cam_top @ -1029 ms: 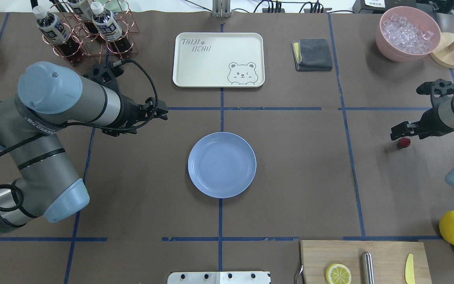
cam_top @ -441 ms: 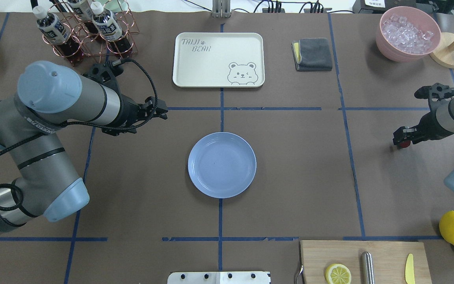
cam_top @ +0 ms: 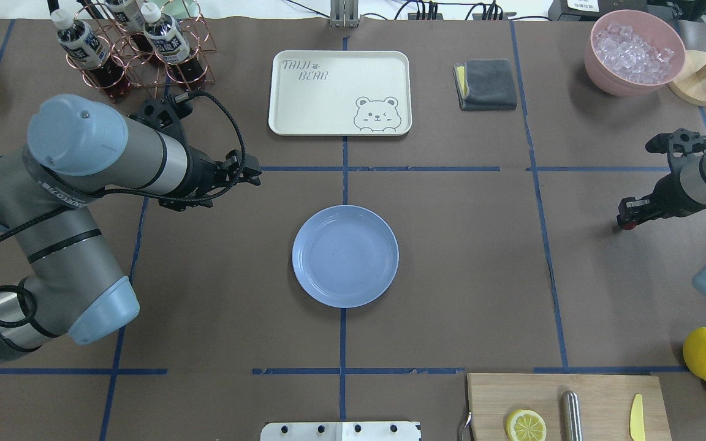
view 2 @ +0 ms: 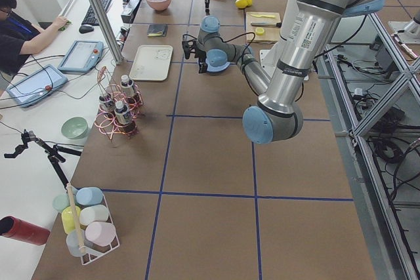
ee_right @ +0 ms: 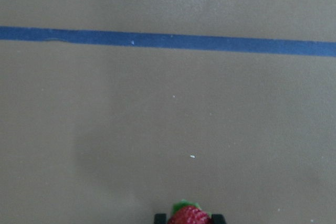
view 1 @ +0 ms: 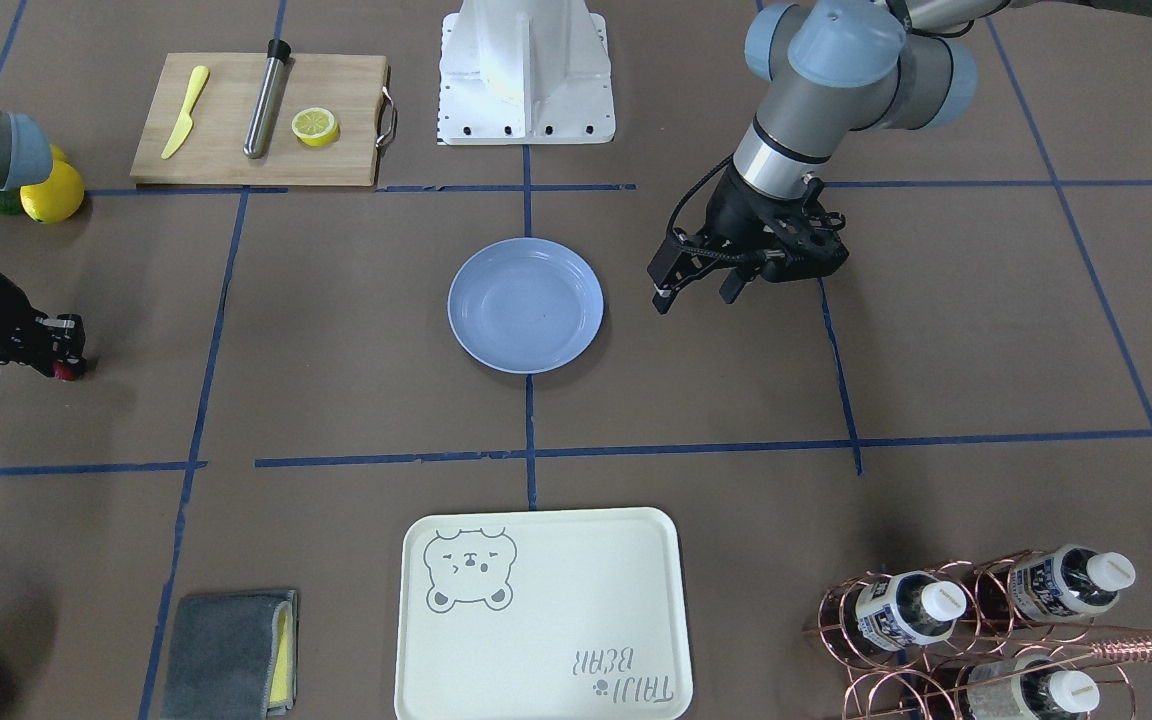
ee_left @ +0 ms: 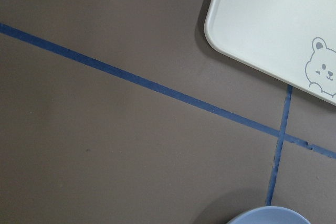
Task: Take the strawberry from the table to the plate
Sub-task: 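Release the plate and raise the left gripper while the right gripper descends onto the strawberry, then grasp the red strawberry with the right gripper and lift it, then carry the strawberry with the right gripper over the light blue plate, then lower the strawberry onto the plate and open the right gripper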
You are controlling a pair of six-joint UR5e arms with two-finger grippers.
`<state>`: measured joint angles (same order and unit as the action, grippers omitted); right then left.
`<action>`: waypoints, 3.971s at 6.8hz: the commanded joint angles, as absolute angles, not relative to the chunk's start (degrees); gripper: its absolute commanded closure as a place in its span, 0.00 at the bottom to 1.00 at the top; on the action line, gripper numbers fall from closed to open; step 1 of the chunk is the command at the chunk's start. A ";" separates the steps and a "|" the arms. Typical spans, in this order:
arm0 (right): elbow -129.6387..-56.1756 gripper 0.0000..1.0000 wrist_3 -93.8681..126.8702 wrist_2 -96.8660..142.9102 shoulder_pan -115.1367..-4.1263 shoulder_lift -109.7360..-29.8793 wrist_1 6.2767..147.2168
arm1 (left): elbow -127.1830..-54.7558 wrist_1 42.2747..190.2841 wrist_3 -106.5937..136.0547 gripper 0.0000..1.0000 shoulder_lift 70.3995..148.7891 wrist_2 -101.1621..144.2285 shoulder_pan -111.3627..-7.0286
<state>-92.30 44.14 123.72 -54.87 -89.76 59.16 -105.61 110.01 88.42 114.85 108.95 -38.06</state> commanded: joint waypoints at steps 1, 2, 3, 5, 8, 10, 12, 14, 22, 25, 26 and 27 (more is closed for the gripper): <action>-96.47 1.00 44.03 124.98 -56.85 -89.39 60.72 | -105.91 109.69 88.42 0.00 114.70 110.12 -39.54; -102.33 1.00 44.03 125.33 -57.21 -88.51 67.43 | -106.17 106.21 85.81 0.00 115.05 110.65 -42.25; -106.92 1.00 44.47 125.33 -57.22 -82.94 78.46 | -107.48 103.04 78.65 0.00 114.70 111.00 -43.75; -108.28 1.00 47.78 124.90 -51.98 -70.10 90.41 | -107.67 96.80 66.94 0.00 114.61 111.09 -47.01; -104.35 1.00 63.33 118.51 -38.89 -58.31 90.44 | -107.93 92.13 48.85 0.00 110.49 113.98 -55.60; -95.24 1.00 65.30 110.53 -31.50 -50.58 90.27 | -107.49 91.76 38.54 0.00 107.24 114.17 -60.97; -91.94 1.00 66.27 109.08 -27.61 -48.34 90.09 | -107.23 91.84 31.84 0.00 104.95 116.53 -64.50; -87.39 1.00 66.27 108.19 -26.28 -44.58 90.09 | -106.79 91.85 31.20 0.00 104.77 116.63 -65.04; -82.53 0.36 66.01 106.00 -25.58 -41.57 89.82 | -105.82 92.37 31.29 0.00 104.77 116.72 -64.86; -82.97 0.00 66.36 106.17 -25.49 -41.22 89.56 | -105.73 92.37 31.29 0.00 104.77 116.72 -64.86; -83.93 0.00 66.27 106.17 -25.58 -41.13 89.56 | -105.73 92.37 31.29 0.00 104.68 116.72 -64.86; -87.15 0.00 66.27 106.08 -26.88 -41.48 90.08 | -105.65 92.37 31.12 0.00 104.68 116.72 -64.95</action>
